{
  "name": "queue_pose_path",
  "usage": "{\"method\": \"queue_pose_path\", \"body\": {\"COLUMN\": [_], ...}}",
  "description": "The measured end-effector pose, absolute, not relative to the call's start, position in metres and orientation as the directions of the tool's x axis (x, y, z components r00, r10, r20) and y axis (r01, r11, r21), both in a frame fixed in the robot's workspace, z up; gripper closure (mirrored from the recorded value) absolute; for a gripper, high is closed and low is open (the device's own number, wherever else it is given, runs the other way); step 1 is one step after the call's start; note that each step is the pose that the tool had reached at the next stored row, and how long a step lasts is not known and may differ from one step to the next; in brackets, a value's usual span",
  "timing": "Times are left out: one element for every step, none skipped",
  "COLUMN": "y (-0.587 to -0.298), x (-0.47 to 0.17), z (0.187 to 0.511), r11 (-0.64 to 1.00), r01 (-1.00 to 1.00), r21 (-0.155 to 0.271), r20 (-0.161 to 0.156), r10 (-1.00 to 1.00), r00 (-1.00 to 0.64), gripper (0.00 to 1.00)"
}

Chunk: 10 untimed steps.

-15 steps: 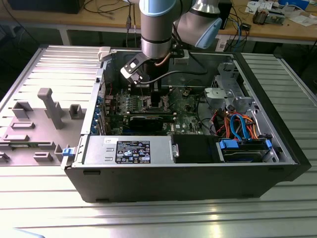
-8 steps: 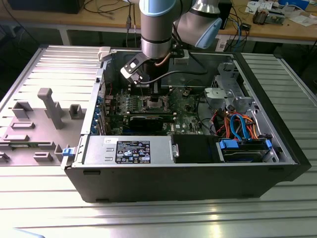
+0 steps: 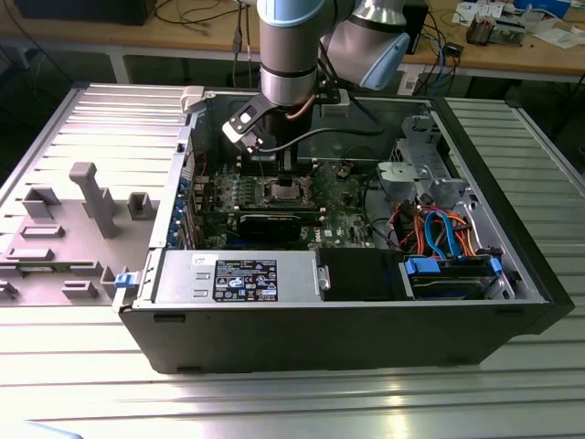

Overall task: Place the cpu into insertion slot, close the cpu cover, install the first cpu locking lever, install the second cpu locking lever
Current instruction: 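Close the cpu cover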

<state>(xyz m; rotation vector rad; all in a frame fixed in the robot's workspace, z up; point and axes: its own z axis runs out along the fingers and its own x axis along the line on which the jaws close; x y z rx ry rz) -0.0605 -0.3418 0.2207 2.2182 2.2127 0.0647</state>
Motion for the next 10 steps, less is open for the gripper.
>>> {"method": "queue_pose_path", "body": {"y": [-0.3418, -0.3418, -0.3418, -0.3418, -0.3418, -0.3418, -0.3418, -0.3418, -0.3418, -0.3418], "x": [-0.0605, -0.0605, -0.0605, -0.0605, -0.0605, -0.0605, -0.0605, -0.0605, -0.0605, -0.0605], "z": [0.2208, 0.2209, 0.2211, 0.2213, 0.2216, 0.2217, 0.2218, 0.2220, 0.2223, 0.2226], "r11": [-0.003, -0.003, -0.003, -0.003, -0.003, -0.003, -0.003, -0.003, -0.003, -0.003], "r01": [0.999, 0.999, 0.999, 0.999, 0.999, 0.999, 0.999, 0.999, 0.999, 0.999], "r21": [0.035, 0.035, 0.035, 0.035, 0.035, 0.035, 0.035, 0.035, 0.035, 0.035], "r20": [0.024, 0.024, 0.024, 0.024, 0.024, 0.024, 0.024, 0.024, 0.024, 0.024], "r10": [1.000, 1.000, 1.000, 1.000, 1.000, 1.000, 1.000, 1.000, 1.000, 1.000], "r00": [0.002, 0.002, 0.002, 0.002, 0.002, 0.002, 0.002, 0.002, 0.002, 0.002], "gripper": [0.89, 0.89, 0.89, 0.89, 0.89, 0.89, 0.89, 0.89, 0.89, 0.89]}}
